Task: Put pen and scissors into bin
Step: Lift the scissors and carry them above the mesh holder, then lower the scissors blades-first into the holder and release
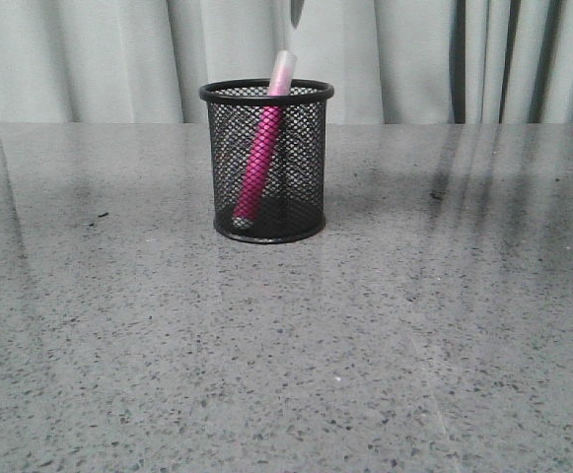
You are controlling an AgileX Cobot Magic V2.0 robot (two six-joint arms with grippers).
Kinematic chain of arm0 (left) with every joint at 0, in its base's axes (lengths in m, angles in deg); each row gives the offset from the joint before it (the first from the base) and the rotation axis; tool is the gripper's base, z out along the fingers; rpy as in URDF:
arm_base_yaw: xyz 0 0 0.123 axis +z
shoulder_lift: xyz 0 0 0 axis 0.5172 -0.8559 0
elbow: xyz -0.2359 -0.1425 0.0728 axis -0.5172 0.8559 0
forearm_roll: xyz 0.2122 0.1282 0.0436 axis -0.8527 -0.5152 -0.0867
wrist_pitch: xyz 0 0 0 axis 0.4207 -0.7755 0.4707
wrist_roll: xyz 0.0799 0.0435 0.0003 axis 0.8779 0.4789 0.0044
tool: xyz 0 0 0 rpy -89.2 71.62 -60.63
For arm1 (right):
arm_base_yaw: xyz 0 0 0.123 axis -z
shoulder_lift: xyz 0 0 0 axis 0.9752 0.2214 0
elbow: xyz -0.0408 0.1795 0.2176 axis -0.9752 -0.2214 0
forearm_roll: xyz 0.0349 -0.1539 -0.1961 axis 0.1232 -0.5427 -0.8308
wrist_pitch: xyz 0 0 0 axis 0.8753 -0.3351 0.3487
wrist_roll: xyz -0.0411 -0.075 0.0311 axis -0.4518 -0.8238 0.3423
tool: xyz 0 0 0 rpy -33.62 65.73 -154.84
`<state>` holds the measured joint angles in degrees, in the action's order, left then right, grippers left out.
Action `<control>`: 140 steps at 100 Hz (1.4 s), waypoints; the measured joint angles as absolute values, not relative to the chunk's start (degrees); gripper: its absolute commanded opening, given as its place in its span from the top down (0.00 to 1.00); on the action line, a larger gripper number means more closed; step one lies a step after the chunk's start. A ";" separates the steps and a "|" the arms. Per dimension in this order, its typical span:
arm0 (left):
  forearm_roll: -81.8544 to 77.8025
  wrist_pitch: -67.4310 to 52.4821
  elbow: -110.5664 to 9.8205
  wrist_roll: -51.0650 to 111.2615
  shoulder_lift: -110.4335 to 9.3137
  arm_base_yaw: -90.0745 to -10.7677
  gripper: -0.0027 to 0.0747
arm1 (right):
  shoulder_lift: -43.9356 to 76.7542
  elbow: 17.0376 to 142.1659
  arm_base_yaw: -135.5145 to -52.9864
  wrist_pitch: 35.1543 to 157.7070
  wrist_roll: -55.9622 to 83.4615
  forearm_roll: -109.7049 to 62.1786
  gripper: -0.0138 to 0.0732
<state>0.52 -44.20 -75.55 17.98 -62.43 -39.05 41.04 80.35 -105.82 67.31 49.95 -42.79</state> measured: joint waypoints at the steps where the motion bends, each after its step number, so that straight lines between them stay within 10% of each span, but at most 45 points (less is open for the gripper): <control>1: 0.52 -44.20 -75.55 17.98 -62.43 -39.05 0.40 | 41.31 80.35 -105.82 67.02 49.95 -42.95 0.93; 47: 0.52 -44.34 -75.55 18.06 -62.43 -39.05 0.40 | 47.14 65.31 -105.82 42.34 49.95 -45.11 0.93; 140: 0.64 -45.29 -75.55 18.06 -62.43 -39.05 0.40 | 50.89 60.92 -105.82 34.40 49.98 -47.61 0.80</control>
<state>0.64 -45.29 -75.55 18.06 -62.43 -39.05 50.89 60.92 -105.82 34.40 49.98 -47.61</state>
